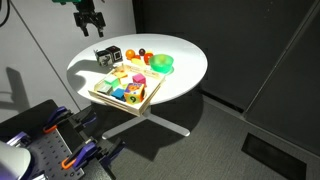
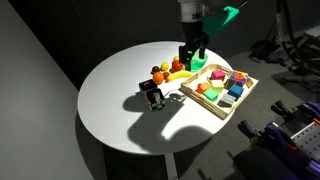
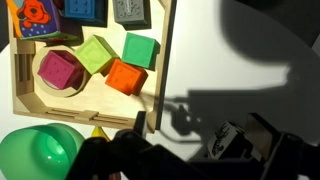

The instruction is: Put the block on the wooden tray

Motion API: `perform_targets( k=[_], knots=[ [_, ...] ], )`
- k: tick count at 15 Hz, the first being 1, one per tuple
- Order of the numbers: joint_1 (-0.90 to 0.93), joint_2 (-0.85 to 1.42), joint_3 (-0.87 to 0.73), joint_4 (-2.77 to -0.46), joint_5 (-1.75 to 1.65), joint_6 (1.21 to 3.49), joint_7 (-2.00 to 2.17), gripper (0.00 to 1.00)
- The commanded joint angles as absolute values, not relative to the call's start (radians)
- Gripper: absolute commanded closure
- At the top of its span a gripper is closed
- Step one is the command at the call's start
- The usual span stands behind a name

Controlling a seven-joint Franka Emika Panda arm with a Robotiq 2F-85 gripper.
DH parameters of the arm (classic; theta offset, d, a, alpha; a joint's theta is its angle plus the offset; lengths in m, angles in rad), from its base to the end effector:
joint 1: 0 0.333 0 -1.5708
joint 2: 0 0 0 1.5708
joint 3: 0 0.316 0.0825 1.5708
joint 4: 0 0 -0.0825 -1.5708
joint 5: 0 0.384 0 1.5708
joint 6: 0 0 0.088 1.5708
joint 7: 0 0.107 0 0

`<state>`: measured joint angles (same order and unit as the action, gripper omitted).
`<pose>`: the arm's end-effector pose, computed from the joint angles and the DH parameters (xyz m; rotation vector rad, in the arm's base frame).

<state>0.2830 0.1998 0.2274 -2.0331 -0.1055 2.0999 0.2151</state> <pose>0.5015 0.2717 0.3404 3.0055 0.5358 -0.1578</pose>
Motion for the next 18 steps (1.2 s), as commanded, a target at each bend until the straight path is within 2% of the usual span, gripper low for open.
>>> perform_targets(
  k=[1, 18],
  knots=[
    [0.308, 0.293, 0.223, -1.941, -0.140, 2.071, 0.243, 0.00],
    [0.463, 0.567, 0.165, -1.747, -0.231, 2.162, 0.387, 0.00]
  ],
)
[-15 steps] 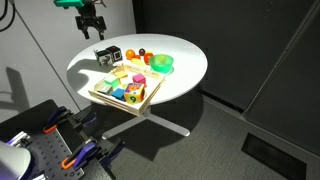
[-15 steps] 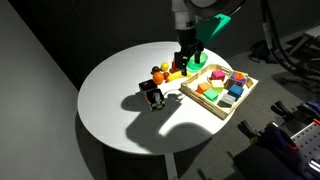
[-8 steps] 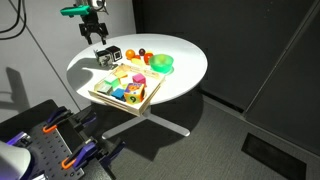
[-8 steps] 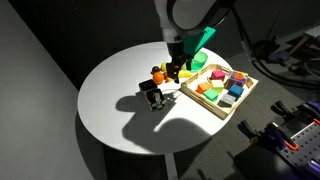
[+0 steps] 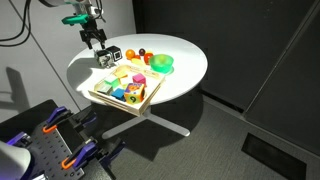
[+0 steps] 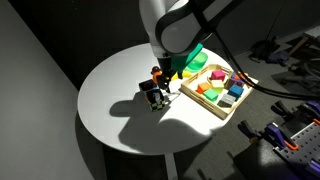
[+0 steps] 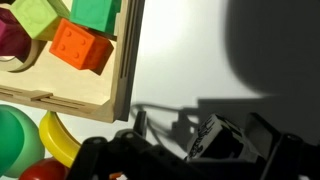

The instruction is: Put the block on the wooden tray

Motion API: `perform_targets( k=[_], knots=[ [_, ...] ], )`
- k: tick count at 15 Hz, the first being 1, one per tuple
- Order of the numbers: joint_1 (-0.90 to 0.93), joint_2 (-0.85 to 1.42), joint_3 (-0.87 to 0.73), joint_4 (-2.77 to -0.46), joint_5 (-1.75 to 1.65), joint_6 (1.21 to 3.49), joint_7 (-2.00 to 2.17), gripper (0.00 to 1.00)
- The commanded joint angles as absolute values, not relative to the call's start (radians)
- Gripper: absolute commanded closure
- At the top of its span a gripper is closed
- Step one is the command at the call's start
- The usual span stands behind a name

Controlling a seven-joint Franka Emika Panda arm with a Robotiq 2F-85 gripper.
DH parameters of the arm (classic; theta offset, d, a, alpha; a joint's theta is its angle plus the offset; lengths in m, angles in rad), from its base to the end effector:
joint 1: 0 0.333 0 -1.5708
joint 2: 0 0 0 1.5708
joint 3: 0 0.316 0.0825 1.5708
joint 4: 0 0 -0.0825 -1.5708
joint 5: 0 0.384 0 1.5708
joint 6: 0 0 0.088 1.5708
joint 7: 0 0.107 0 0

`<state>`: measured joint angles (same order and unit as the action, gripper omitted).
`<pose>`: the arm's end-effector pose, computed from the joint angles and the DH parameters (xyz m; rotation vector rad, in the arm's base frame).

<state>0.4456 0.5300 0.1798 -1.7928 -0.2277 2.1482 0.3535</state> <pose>0.5263 0.3591 0.2460 2.9266 0.5861 -0.1510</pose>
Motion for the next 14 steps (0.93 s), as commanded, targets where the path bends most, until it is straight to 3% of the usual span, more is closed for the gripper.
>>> perform_targets(
  k=[1, 14],
  knots=[
    [0.463, 0.576, 0.164, -1.741, -0.221, 2.173, 0.394, 0.00],
    [0.467, 0.598, 0.154, -1.751, -0.218, 2.222, 0.402, 0.00]
  ],
)
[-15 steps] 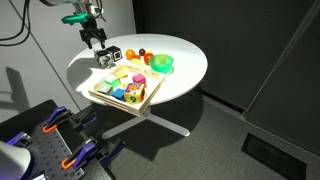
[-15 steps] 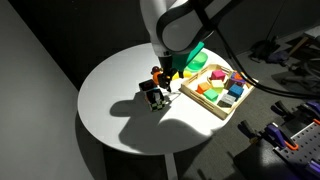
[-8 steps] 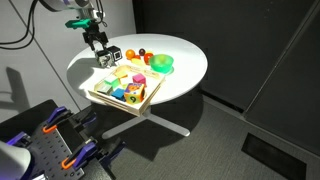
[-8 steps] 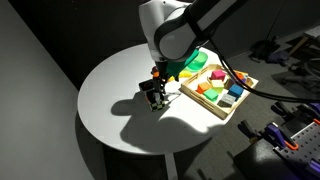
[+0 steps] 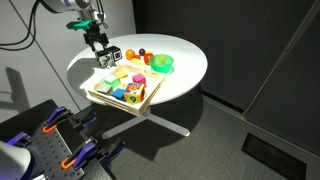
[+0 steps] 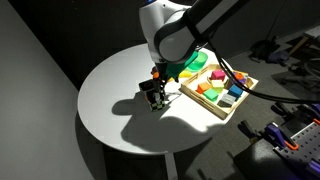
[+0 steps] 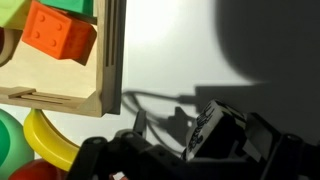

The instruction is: Put the block on the wooden tray

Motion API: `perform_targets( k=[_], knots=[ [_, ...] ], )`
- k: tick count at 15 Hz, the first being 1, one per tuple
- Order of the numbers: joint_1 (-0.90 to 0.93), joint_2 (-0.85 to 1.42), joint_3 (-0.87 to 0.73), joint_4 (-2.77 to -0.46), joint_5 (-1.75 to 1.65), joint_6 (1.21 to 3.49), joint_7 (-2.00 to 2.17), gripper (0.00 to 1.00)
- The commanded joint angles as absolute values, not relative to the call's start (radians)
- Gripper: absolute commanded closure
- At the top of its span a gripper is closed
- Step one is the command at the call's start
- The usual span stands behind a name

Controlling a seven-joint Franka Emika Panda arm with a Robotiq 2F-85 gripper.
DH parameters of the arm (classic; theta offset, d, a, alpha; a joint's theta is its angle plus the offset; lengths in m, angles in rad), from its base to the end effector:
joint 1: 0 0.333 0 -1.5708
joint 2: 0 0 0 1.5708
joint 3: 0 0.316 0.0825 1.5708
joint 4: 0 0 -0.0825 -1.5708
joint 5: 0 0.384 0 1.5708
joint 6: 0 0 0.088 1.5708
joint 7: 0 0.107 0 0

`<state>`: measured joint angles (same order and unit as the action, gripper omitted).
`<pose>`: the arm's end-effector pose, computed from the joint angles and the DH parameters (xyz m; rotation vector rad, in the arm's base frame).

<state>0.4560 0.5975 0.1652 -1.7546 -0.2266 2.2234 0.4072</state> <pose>0.5386 0.3667 0.2231 2.9725 0.5099 -0.0947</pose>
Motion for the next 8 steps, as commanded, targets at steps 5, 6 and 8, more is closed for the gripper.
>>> perform_targets(
  k=[5, 6, 8],
  knots=[
    [0.473, 0.611, 0.152, -1.742, -0.217, 2.231, 0.418, 0.00],
    [0.475, 0.614, 0.152, -1.741, -0.218, 2.232, 0.421, 0.00],
    [0.481, 0.620, 0.151, -1.736, -0.218, 2.232, 0.427, 0.00]
  ],
)
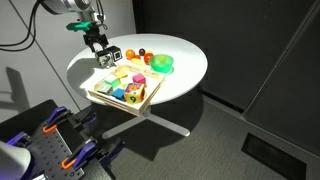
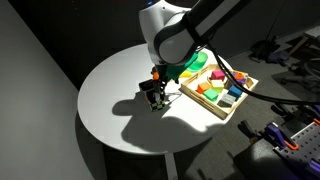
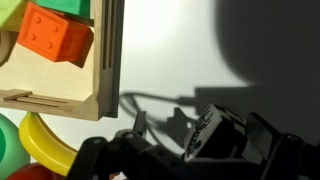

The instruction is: Put the block on the wooden tray

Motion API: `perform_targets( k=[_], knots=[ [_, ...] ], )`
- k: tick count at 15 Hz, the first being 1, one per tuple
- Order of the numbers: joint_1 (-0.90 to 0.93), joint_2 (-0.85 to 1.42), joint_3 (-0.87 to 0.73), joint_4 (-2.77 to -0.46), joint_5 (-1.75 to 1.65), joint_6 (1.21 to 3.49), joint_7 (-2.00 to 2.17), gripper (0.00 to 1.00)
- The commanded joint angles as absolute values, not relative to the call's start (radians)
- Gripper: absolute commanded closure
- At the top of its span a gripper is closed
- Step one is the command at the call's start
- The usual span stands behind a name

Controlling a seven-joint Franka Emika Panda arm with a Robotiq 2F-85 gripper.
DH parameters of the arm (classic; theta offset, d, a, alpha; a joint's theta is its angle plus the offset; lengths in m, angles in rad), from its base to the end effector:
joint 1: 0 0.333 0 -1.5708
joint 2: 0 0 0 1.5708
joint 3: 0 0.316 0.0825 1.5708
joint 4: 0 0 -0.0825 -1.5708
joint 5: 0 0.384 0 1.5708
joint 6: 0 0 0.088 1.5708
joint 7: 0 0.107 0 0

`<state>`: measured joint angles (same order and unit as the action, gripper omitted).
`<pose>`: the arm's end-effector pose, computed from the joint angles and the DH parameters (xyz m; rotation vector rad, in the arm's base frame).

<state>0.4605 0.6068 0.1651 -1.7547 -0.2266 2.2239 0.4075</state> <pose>0.5360 0.3686 0.2171 2.9683 0.5163 -0.1071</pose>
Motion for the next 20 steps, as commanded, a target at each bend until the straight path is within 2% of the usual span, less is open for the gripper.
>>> perform_targets(
  k=[1, 20],
  knots=[
    [0.485, 0.623, 0.149, -1.736, -0.220, 2.236, 0.433, 0.00],
    [0.594, 0.701, 0.084, -1.681, -0.215, 2.317, 0.633, 0.00]
  ],
)
